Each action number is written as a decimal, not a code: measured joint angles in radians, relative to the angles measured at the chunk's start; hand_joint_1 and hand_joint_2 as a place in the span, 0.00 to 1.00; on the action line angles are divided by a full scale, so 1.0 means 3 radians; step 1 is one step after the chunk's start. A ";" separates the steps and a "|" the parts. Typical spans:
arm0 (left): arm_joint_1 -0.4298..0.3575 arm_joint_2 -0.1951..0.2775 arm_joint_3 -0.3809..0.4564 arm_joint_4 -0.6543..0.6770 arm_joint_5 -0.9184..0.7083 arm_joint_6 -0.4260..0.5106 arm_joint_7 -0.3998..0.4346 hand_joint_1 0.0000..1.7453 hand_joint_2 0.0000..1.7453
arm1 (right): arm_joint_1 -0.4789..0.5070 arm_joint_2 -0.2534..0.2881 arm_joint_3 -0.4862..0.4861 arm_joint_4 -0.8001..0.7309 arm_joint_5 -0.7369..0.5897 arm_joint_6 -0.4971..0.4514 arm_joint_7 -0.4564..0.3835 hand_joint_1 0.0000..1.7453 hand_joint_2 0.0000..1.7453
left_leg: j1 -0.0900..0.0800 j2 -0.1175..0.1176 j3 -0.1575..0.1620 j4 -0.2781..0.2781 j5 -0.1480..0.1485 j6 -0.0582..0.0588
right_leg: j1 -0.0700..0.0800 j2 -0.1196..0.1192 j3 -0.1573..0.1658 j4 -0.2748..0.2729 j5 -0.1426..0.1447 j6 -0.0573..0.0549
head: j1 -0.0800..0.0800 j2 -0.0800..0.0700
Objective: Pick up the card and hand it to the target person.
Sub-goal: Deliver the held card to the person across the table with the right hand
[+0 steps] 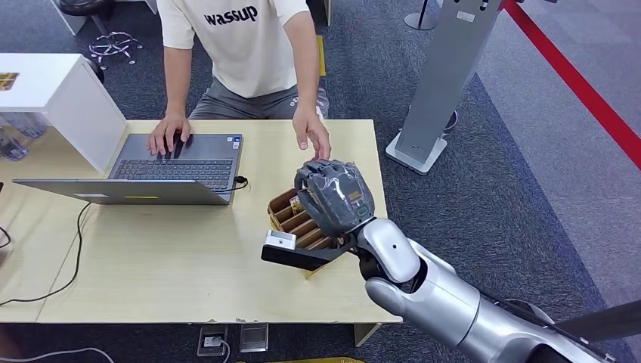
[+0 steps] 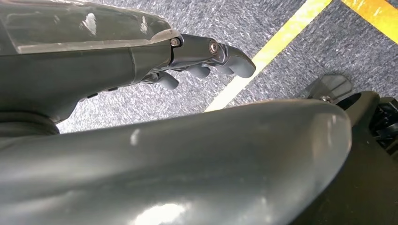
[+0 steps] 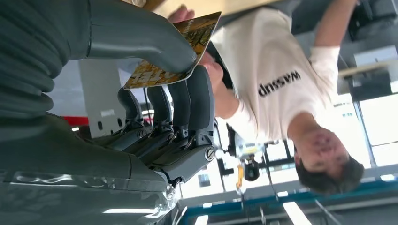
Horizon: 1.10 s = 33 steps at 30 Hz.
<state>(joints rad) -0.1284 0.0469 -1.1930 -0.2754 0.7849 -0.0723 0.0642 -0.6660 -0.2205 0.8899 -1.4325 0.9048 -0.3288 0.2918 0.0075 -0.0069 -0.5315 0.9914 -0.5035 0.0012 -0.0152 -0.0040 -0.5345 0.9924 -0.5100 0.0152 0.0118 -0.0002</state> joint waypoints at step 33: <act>-0.0105 -0.0036 -0.0001 0.0001 -0.0057 -0.0123 -0.0007 0.00 0.00 | -0.0127 0.0440 -0.0207 0.1421 -0.0850 -0.0951 -0.0885 0.00 1.00 | 0.0000 -0.0001 -0.0001 0.0001 0.0000 0.0000 | 0.0000 -0.0001 0.0000 0.0000 0.0000 0.0000 | 0.0001 0.0000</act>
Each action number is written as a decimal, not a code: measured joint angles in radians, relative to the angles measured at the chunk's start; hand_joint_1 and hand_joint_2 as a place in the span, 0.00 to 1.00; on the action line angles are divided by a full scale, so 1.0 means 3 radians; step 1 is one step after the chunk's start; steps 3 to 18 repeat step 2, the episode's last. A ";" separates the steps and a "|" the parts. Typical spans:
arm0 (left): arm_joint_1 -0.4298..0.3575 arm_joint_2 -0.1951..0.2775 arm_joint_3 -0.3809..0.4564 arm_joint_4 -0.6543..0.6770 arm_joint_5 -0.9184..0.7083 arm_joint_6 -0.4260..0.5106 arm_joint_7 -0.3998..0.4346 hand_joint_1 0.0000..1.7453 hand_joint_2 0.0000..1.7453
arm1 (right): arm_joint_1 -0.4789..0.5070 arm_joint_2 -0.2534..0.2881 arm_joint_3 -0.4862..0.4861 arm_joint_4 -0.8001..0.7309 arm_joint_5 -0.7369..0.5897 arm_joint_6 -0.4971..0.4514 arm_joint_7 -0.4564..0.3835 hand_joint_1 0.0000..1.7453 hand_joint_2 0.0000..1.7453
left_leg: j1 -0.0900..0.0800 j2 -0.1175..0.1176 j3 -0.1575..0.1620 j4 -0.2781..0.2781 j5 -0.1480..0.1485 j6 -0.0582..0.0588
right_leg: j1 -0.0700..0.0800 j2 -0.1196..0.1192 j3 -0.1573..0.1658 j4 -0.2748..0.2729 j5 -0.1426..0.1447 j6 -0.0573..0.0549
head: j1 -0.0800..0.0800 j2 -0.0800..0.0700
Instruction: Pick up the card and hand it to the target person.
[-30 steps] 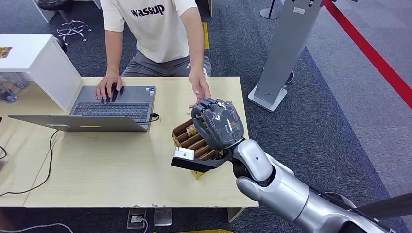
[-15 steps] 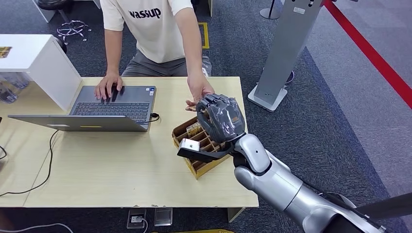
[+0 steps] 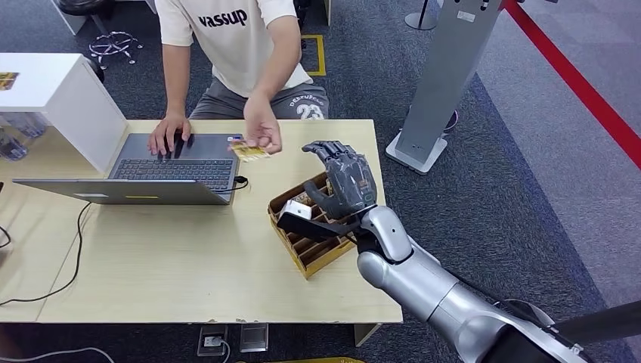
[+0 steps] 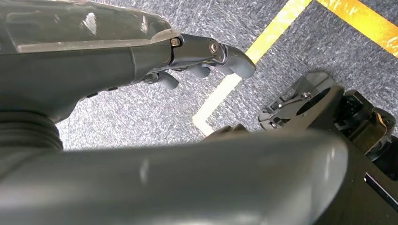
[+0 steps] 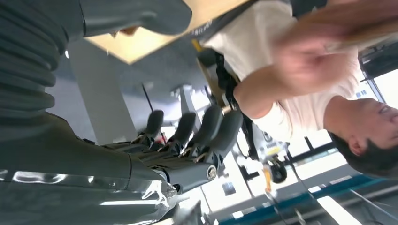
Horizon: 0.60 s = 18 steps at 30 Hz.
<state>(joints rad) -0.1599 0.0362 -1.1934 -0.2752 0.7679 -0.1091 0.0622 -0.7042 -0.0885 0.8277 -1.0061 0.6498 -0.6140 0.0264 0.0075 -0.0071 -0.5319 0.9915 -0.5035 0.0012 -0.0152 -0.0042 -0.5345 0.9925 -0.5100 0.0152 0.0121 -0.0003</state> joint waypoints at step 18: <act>0.0007 0.0000 0.0001 0.0001 0.0011 0.0014 -0.0001 0.00 0.00 | 0.0028 0.0000 -0.0025 -0.0019 -0.0321 0.0048 -0.0083 0.00 1.00 | 0.0000 0.0000 0.0000 0.0000 0.0000 0.0000 | 0.0000 0.0000 0.0000 0.0000 0.0000 0.0000 | 0.0000 0.0000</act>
